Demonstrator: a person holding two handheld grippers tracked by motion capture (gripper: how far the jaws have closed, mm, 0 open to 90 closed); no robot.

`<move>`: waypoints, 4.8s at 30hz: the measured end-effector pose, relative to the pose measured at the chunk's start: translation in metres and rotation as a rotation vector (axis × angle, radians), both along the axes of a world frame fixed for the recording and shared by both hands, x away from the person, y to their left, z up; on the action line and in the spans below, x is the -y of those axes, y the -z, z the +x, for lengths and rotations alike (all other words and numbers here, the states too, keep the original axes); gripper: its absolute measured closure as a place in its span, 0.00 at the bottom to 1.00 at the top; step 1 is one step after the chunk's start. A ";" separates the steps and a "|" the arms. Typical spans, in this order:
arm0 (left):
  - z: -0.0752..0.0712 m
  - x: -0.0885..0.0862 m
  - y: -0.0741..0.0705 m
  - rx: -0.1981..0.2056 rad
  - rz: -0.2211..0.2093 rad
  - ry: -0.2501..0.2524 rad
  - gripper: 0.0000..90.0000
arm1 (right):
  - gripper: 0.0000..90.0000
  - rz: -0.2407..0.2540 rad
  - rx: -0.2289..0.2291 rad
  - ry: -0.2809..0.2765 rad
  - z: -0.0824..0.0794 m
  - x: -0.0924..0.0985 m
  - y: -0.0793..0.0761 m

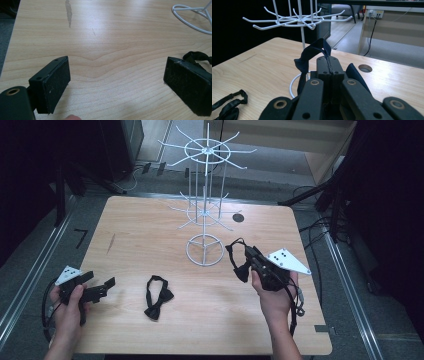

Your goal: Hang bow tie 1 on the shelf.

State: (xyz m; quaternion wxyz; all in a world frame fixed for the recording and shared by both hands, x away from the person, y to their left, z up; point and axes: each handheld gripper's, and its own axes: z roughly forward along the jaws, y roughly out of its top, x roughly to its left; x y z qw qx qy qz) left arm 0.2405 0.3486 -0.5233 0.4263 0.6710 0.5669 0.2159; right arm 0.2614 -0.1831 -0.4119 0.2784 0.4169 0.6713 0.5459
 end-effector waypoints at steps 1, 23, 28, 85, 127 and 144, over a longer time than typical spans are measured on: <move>0.000 0.000 0.000 0.000 0.000 0.000 0.09 | 1.00 -0.001 0.003 0.001 0.000 0.000 -0.001; 0.000 0.000 0.000 0.001 -0.002 -0.001 0.09 | 1.00 0.010 0.030 -0.010 0.006 -0.006 -0.019; 0.000 0.000 0.000 0.001 -0.002 -0.002 0.09 | 1.00 0.008 0.036 -0.015 0.007 -0.008 -0.023; 0.000 0.000 0.000 0.000 -0.005 -0.001 0.09 | 1.00 -0.003 -0.010 -0.034 0.048 -0.026 -0.033; 0.001 0.000 0.000 0.001 -0.002 0.000 0.09 | 1.00 0.070 -0.106 -0.064 0.081 -0.032 0.002; 0.000 0.000 0.000 0.001 -0.003 0.001 0.09 | 0.97 0.115 -0.121 -0.096 0.084 -0.038 0.008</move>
